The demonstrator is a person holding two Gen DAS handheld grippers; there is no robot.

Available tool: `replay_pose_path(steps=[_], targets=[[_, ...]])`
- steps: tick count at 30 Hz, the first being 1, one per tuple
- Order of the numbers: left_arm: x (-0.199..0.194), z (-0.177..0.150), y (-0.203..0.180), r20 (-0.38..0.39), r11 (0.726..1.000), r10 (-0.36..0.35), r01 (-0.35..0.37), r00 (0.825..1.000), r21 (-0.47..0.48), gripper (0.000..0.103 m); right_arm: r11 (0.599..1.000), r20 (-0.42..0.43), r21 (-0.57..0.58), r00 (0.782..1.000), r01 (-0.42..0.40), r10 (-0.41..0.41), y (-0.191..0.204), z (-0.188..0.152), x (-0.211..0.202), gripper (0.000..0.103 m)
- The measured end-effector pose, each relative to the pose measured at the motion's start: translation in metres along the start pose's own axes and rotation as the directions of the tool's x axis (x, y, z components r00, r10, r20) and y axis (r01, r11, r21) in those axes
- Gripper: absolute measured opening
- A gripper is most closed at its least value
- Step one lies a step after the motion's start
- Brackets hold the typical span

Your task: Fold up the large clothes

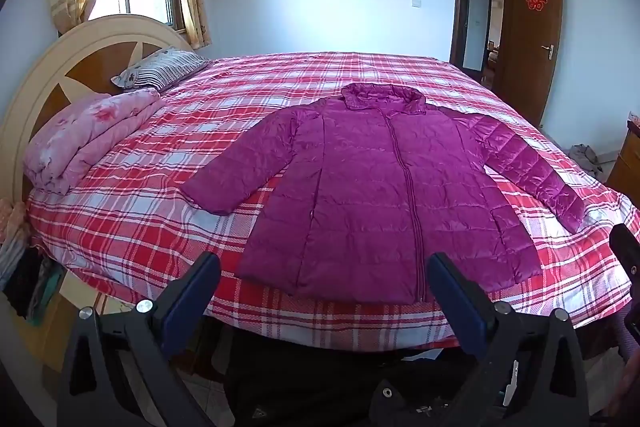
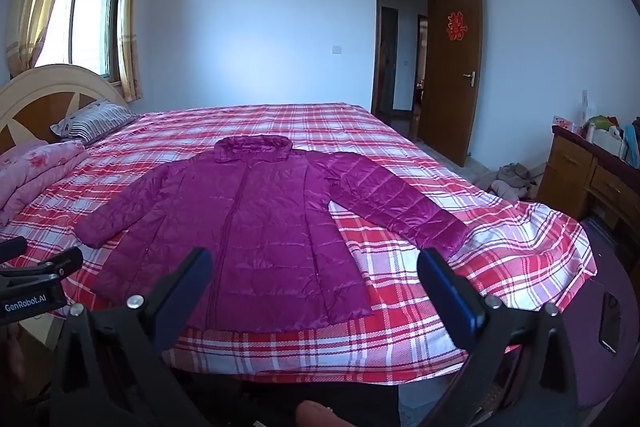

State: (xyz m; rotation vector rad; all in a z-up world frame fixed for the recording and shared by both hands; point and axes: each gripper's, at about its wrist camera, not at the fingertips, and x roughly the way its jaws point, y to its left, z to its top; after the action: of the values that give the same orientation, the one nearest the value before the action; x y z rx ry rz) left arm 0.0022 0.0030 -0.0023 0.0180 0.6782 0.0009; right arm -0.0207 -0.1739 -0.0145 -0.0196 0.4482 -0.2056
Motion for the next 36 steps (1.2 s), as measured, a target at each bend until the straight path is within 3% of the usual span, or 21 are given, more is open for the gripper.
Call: replay_pose_path(steps=[36], targets=[[0.0065, -0.0033, 0.0031, -0.014, 1.0, -0.003, 0.003, 1.0, -0.009, 0.102, 1.0, -0.007, -0.001, 1.0, -0.004, 0.004, -0.0004, -0.0027, 0.0027, 0.103]])
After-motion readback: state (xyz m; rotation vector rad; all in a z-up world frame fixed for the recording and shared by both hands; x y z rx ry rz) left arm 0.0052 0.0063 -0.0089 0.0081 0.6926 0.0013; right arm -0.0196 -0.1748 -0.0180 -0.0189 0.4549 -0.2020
